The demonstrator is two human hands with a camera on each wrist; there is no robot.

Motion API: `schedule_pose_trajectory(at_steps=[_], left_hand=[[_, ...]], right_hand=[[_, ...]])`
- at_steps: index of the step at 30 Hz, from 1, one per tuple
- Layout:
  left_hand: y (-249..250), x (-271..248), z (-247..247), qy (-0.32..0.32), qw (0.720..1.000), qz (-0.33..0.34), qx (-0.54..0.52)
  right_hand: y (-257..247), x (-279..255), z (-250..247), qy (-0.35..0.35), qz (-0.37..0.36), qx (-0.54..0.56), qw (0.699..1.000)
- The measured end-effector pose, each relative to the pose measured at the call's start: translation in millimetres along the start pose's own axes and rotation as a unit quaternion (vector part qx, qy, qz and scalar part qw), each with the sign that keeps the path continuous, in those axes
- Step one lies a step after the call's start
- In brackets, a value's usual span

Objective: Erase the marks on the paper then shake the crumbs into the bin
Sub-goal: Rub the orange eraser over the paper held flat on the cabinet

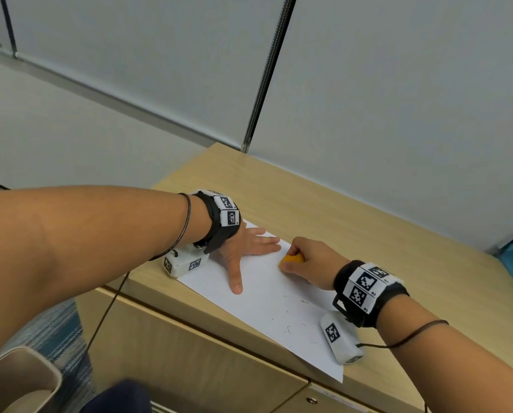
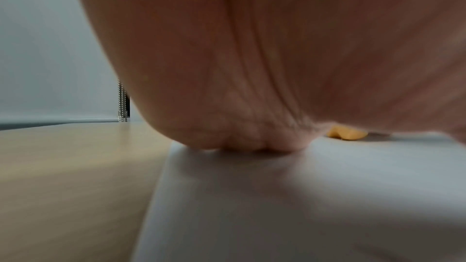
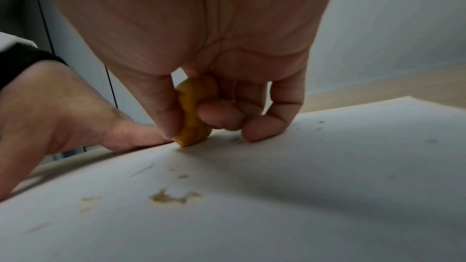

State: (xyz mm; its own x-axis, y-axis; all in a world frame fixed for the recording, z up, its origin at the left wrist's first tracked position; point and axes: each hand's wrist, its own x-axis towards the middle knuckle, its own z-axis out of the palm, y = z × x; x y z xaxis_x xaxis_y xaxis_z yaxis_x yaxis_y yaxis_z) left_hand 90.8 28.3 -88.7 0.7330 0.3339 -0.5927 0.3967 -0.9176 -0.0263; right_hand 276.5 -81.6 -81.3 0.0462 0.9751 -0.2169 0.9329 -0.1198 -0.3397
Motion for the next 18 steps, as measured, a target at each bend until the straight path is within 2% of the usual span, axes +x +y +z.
schedule_pose_trajectory(at_steps=[6,12,14,16,18], left_hand=[[0,7,7,0.008,1.0,-0.021,-0.006],[10,-2,1,0.024,0.999,-0.01,-0.02],[8,-2,3,0.025,0.999,-0.011,-0.022],[6,1,5,0.021,1.0,-0.015,-0.014],[5,3,5,0.019,1.0,-0.021,-0.009]], right_hand=[[-17,0,0,0.007,-0.009,-0.035,0.999],[-49,-29,13,-0.067,-0.121,-0.131,0.982],[-42,-19,3,-0.069,-0.094,-0.147,0.982],[-30,-4,-15,-0.037,-0.029,-0.161,0.986],[-27,3,-18,-0.009,-0.003,-0.153,0.988]])
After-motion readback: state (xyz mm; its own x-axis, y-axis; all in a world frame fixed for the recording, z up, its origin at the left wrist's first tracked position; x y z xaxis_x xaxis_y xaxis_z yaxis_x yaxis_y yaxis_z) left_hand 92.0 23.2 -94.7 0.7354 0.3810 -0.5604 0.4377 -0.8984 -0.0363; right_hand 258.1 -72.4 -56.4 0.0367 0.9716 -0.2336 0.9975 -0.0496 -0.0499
